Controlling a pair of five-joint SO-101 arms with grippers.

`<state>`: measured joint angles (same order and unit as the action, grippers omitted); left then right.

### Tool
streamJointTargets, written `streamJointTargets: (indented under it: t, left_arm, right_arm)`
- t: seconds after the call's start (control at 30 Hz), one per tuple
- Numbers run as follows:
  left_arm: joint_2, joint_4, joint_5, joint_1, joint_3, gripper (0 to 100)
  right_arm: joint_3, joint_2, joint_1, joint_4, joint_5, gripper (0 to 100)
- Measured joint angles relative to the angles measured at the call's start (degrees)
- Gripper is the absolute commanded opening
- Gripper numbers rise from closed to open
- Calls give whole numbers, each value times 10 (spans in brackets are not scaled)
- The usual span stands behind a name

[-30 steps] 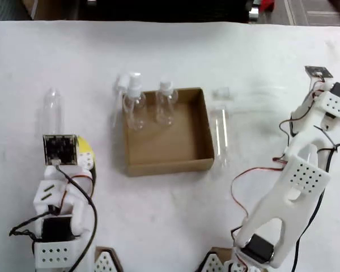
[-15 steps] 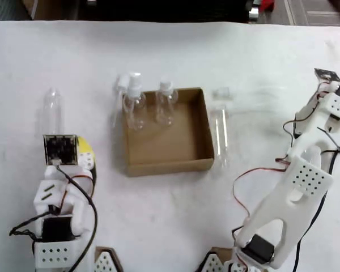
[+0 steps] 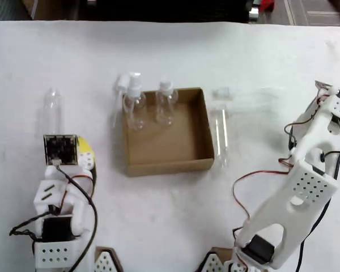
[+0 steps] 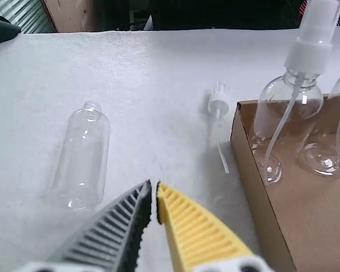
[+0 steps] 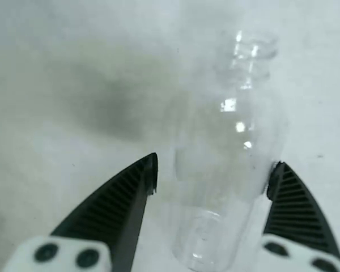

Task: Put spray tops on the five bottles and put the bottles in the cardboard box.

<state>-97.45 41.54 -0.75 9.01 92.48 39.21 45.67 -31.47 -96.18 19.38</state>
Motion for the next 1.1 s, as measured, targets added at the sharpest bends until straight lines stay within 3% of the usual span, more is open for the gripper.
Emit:
streamJointTargets:
  t: [0.27,0.43,0.73,0.93,1.1]
  left_arm:
    - [0,0,0,0,0,24]
    - [0,0,0,0,0,24]
    - [0,0,0,0,0,24]
    - [0,0,0,0,0,24]
    - [0,0,0,0,0,24]
  right_arm:
    - [0,0,4,24,-2,286]
    - [0,0,6,29,-2,212]
    - [0,0,13,30,-2,202]
    - [0,0,13,61,-2,94]
    - [0,-1,13,69,-2,77]
